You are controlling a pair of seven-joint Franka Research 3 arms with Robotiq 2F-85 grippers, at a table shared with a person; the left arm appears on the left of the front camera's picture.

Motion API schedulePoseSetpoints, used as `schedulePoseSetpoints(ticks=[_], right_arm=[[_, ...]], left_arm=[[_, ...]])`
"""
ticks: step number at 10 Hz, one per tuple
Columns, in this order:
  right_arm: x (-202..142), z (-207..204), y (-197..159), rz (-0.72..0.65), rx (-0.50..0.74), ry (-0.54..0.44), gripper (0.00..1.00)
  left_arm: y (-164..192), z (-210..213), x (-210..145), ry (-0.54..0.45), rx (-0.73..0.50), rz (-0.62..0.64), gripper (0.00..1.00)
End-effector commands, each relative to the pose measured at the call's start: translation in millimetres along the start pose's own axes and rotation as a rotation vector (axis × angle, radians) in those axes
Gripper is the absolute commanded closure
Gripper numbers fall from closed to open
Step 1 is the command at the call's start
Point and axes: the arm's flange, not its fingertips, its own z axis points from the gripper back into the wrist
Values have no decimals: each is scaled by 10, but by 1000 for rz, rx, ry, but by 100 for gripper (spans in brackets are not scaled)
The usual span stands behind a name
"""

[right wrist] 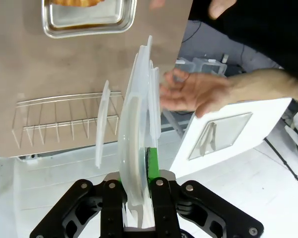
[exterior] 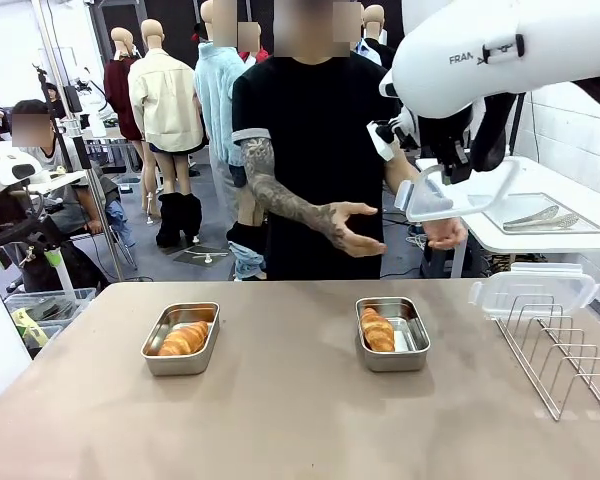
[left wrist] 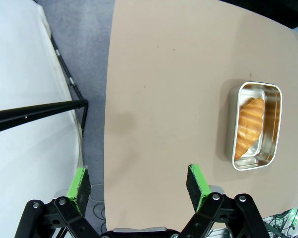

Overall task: Place the bread in airtight containers.
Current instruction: Release when the human grabs the Airtight Container lid, then pick up one Airtight Container lid and hand it to the human.

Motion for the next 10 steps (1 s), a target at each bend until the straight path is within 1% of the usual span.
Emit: schedulePoseSetpoints(ticks=[1, 6, 8, 10], right_arm=[[11, -14, -127, -29, 5, 16, 100], [94, -160, -363, -7, 56, 3, 100], [100, -180, -407, -15, 76, 6, 100], [91, -142, -378, -32, 86, 14, 61]], left_arm=[[0, -3, -17, -16, 6, 20, 0], [0, -3, -17, -16, 6, 20, 0], [0, -3, -17, -16, 6, 20, 0], [0, -3, -17, -16, 6, 20, 0]])
